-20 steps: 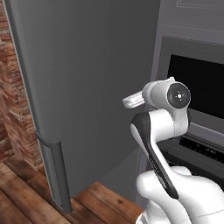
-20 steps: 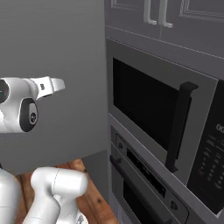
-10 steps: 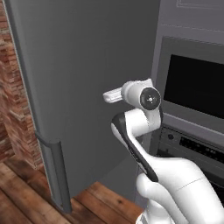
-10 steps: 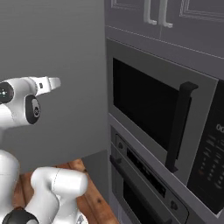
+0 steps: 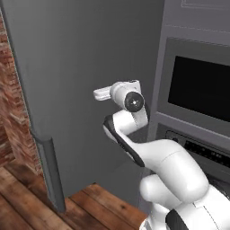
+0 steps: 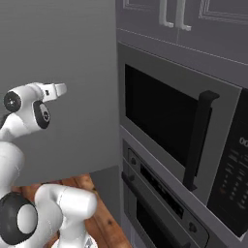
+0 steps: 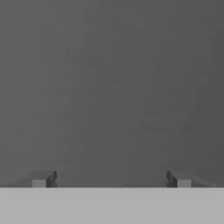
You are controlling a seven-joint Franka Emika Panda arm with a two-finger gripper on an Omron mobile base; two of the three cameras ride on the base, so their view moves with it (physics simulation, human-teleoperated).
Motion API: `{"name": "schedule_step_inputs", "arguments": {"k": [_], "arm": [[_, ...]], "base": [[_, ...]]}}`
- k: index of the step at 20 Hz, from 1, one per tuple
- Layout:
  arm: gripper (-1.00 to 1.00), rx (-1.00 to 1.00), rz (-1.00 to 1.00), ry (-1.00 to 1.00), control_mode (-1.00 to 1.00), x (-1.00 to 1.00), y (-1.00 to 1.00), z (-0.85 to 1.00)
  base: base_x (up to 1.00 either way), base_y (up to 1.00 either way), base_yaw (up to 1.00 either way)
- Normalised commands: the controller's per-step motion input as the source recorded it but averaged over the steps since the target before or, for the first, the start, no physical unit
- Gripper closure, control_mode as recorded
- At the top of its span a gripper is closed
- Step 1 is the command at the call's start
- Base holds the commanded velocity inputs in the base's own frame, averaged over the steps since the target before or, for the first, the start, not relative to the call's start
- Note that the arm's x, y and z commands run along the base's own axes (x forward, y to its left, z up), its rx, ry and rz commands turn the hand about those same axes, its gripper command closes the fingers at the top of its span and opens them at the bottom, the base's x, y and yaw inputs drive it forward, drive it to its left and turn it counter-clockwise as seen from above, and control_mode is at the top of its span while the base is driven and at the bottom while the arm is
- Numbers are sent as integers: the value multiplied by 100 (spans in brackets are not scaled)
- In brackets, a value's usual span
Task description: Place the fish on the counter behind the older fish on the same shelf of the fridge to maintain FIFO order. Close the fridge door when finished.
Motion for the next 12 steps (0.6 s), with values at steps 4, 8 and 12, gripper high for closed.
{"name": "schedule_step_inputs", "arguments": {"k": [4, 8, 12], "arm": [[-100, 1, -13, -1, -100, 48, 48, 0], [-100, 1, -15, -1, -100, 45, 28, 0], [-100, 1, -19, -5, -100, 46, 4, 0]], "base": [[0, 0, 0], [0, 0, 0], [0, 0, 0]]}}
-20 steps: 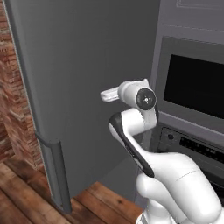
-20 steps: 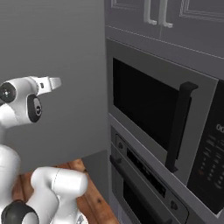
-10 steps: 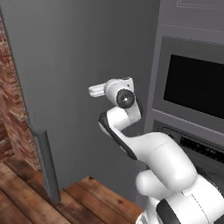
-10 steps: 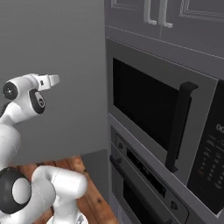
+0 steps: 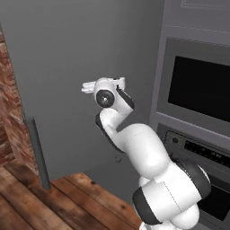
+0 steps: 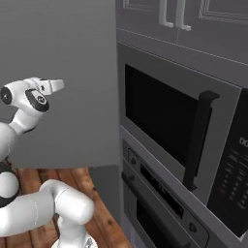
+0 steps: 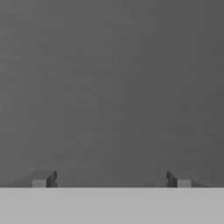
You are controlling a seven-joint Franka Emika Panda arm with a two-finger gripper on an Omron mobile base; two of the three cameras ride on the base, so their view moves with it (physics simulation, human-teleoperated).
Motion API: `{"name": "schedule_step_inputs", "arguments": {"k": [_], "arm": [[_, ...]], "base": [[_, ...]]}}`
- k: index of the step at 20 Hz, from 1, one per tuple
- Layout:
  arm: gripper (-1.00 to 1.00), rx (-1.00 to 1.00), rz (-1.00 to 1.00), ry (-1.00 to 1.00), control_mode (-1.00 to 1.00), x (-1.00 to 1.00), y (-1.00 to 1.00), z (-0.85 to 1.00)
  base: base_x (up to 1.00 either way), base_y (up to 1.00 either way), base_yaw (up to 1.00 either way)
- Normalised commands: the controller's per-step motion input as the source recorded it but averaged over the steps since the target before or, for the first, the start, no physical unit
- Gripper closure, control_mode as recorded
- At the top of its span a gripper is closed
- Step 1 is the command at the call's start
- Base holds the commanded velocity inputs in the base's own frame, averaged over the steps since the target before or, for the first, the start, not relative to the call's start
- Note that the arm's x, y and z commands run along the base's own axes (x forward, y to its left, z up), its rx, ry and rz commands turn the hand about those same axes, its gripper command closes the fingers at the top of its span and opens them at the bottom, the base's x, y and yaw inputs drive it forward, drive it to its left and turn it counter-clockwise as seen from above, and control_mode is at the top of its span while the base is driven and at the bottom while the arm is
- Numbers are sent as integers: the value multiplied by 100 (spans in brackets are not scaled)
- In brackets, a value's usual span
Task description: Place the fish on the counter behind the older fish on the same shelf of the fridge to maintain FIFO order. Close the fridge door when finished.
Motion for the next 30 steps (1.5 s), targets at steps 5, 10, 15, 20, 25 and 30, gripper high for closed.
{"name": "schedule_step_inputs", "arguments": {"k": [5, 10, 15, 20, 25, 30], "arm": [[-100, 0, -23, -5, -100, 48, 0, 0], [-100, 0, -28, -4, -100, 51, -7, 0], [-100, 0, -29, -5, -100, 52, -19, 0], [-100, 0, -29, -4, -100, 45, -35, -3], [-100, 2, -27, -2, -100, 40, -54, -3], [-100, 3, -25, -2, -100, 38, -59, -3]], "base": [[0, 0, 0], [0, 0, 0], [0, 0, 0], [0, 0, 0], [0, 0, 0], [0, 0, 0]]}}
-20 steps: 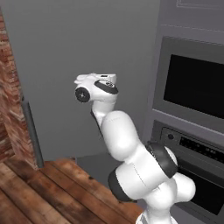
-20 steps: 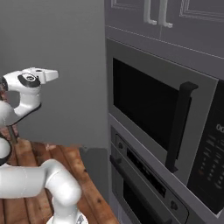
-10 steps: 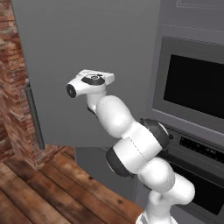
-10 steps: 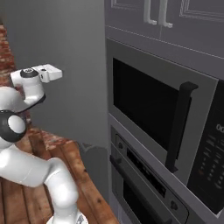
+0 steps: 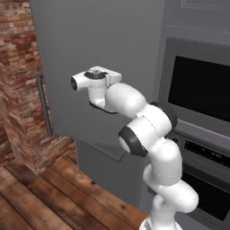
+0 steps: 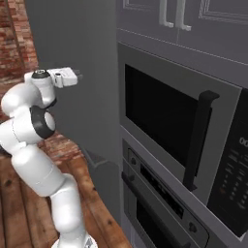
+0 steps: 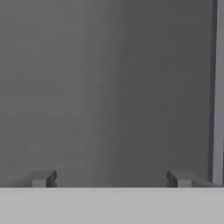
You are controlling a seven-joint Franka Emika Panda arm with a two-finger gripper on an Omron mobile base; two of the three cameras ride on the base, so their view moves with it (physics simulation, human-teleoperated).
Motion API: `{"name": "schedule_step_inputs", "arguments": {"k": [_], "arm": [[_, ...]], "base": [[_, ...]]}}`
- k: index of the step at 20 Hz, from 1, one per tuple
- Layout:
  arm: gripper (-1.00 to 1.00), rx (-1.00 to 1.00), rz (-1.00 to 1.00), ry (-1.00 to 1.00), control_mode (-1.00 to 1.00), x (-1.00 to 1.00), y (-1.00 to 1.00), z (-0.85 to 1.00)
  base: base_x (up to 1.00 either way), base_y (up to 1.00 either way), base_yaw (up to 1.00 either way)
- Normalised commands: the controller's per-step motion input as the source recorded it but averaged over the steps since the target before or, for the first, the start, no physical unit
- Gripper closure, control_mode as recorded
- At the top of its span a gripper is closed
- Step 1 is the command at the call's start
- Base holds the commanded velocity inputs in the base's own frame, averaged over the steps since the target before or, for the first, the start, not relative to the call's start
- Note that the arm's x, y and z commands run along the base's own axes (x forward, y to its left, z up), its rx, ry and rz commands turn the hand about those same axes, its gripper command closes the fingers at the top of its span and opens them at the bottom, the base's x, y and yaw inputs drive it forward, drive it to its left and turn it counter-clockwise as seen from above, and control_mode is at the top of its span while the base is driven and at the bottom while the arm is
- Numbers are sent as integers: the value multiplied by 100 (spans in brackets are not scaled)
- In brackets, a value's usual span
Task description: Place the fish on the counter behind the older fish on the same shelf of the fridge to maintain FIFO order. Close the fridge door when finished.
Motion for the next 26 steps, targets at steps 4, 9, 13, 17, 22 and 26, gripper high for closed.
{"name": "schedule_step_inputs", "arguments": {"k": [4, 9, 13, 17, 22, 26], "arm": [[-100, 7, -16, -8, -100, 9, -86, 0], [-100, 11, -7, -11, -100, 0, -100, -1], [-100, 12, -2, -10, -100, 0, -100, -7], [-100, 13, 0, -9, -100, 1, -100, -10], [-100, 14, 0, -11, -100, 0, -100, -13], [-100, 13, 0, -11, -100, -5, -100, -24]], "base": [[0, 0, 0], [0, 0, 0], [0, 0, 0], [0, 0, 0], [0, 0, 0], [0, 0, 0]]}}
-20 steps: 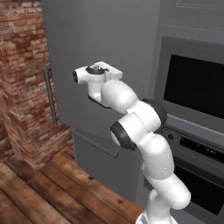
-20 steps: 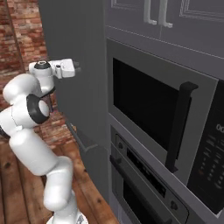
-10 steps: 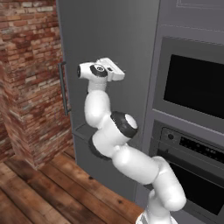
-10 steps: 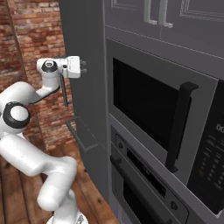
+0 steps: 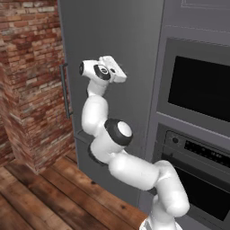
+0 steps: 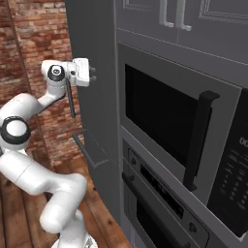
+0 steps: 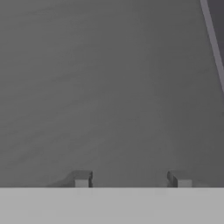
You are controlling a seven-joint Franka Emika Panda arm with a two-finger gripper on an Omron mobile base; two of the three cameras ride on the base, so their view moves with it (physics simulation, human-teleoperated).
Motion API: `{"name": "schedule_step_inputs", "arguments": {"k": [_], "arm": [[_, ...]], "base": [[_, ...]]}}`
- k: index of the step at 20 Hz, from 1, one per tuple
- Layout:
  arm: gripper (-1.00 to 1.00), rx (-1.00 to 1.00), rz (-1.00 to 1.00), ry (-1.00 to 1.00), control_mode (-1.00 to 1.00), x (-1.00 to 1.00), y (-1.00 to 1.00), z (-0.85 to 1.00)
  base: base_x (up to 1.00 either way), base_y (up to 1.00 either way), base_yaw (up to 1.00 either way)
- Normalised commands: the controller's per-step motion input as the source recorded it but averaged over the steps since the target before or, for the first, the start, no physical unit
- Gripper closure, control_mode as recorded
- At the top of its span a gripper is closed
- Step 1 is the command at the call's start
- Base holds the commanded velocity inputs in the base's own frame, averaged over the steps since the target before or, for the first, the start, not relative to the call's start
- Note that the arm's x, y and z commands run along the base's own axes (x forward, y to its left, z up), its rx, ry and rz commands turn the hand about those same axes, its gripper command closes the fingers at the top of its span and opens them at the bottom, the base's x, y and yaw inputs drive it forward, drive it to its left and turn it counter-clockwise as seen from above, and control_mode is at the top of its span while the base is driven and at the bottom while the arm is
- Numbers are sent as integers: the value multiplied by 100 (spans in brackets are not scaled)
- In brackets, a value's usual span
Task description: Place the fish on the counter behind the older fish on the same shelf of the fridge to maintain FIFO order. Close the fridge door when finished.
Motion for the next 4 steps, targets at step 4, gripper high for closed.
{"name": "schedule_step_inputs", "arguments": {"k": [4], "arm": [[-100, 8, 0, -11, -100, -18, -85, -37]], "base": [[0, 0, 0]]}}
